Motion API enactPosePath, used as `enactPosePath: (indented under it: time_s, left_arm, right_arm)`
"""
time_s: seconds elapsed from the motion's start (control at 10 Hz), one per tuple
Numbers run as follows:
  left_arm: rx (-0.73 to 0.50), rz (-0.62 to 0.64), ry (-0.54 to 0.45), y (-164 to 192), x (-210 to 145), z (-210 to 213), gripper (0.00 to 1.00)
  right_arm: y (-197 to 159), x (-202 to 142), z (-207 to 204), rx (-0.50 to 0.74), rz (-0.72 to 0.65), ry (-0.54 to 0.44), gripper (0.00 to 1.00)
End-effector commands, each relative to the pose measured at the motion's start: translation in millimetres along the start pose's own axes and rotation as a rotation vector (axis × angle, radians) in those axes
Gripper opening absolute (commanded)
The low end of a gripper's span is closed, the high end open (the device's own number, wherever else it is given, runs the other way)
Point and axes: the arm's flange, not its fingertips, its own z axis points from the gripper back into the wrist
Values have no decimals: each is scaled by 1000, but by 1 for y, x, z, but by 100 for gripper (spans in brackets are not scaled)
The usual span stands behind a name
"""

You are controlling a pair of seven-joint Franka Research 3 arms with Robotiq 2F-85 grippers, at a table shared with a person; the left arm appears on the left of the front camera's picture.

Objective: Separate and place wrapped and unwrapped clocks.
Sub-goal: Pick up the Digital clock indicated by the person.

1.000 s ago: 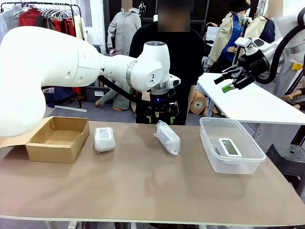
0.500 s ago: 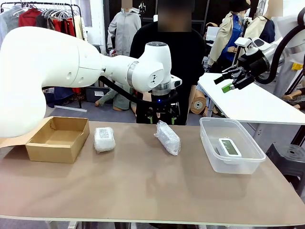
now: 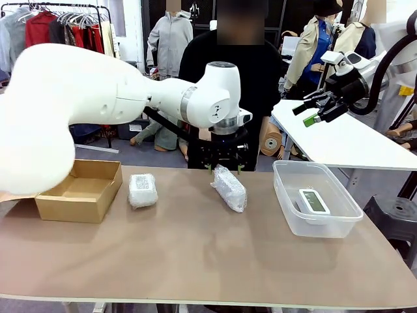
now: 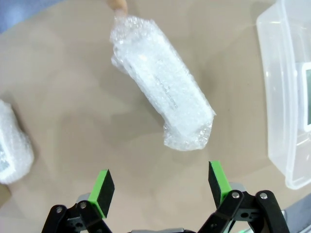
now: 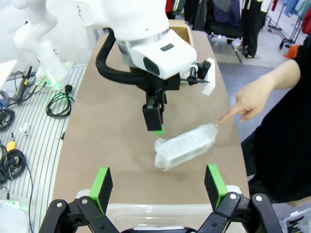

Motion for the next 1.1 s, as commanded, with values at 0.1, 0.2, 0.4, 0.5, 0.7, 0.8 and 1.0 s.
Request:
enactPosePath:
  time_s: [0.1, 0.2, 0.4, 0.5, 0.7, 0.8, 1.0]
  left_arm:
    - [54, 191, -33, -28, 14, -2, 100]
    - [47, 229, -62, -33, 16, -5, 100]
    - [63, 357, -90, -40, 26, -15, 100]
    - [60, 356, -91, -41, 31, -21, 100]
    - [40, 332, -100, -37, 40, -33, 100]
    - [29, 322, -108, -36, 45, -38, 100]
    - [32, 338, -100, -35, 55, -49, 100]
  right_arm:
    - [0, 1, -1, 0, 1, -9, 100]
    - [0, 1, -1, 0, 1, -9, 100]
    - [0, 1, -1, 0, 1, -9, 100]
    - [0, 1, -1, 0, 1, -9, 100]
    - [0, 1, -1, 0, 1, -9, 100]
    - [0, 1, -1, 0, 1, -9, 100]
    - [0, 1, -1, 0, 1, -9, 100]
